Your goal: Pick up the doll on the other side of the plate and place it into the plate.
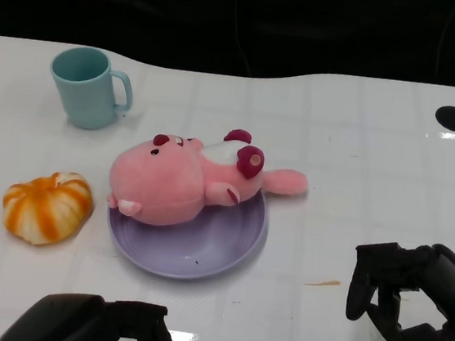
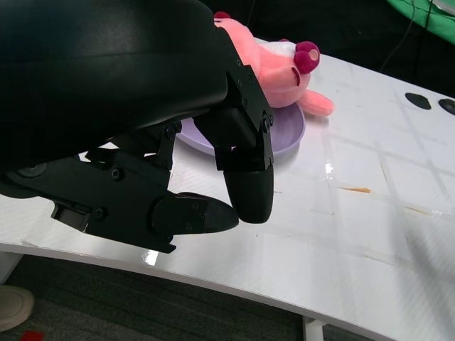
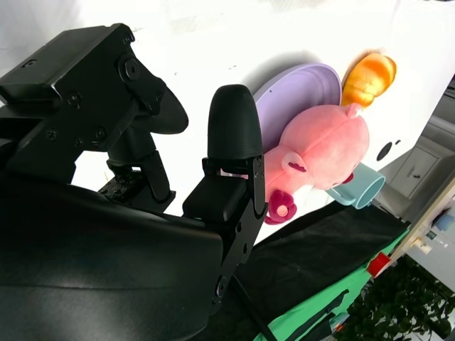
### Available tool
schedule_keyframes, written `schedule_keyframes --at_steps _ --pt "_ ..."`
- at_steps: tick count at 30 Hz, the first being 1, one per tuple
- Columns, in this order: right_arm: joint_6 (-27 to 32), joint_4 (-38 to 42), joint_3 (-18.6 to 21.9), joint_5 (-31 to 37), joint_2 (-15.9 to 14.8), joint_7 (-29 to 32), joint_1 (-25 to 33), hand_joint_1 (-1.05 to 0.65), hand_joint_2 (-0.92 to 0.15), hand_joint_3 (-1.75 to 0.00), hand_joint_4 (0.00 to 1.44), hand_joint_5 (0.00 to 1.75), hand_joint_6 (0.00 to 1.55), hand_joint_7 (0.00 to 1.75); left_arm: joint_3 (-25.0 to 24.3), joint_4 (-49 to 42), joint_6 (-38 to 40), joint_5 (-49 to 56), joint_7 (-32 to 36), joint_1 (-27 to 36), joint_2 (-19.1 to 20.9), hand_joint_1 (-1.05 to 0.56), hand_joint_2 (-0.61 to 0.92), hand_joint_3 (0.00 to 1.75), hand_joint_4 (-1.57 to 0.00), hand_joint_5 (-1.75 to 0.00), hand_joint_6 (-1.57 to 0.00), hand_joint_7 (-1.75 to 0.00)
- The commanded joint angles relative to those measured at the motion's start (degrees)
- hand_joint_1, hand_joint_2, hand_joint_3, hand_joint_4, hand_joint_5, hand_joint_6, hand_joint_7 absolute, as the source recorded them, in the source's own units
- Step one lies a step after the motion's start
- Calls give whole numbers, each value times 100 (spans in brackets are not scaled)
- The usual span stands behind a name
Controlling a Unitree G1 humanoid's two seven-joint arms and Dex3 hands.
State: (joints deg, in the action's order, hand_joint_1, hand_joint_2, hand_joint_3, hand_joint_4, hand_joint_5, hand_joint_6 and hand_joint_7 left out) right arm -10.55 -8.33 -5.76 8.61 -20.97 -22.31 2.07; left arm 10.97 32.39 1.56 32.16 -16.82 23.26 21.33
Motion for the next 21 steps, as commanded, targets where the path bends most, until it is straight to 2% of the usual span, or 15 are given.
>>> schedule_keyframes --at_steps 1,13,21 --pt "-94 95 -31 -17 -148 -125 -89 0 -34 -138 87 175 76 154 -71 -50 -25 -37 15 -32 56 -25 92 36 -64 -162 -73 -96" --pt "-187 204 -63 -211 -304 -642 -196 -6 -34 -137 84 175 77 147 -63 -14 -17 3 11 -31 64 -25 92 35 -64 -160 -73 -96" --pt "-165 182 -64 -141 -356 -740 -230 -8 -36 -135 81 175 78 144 -71 -13 20 -21 -21 -44 63 -26 92 36 -64 -159 -73 -95"
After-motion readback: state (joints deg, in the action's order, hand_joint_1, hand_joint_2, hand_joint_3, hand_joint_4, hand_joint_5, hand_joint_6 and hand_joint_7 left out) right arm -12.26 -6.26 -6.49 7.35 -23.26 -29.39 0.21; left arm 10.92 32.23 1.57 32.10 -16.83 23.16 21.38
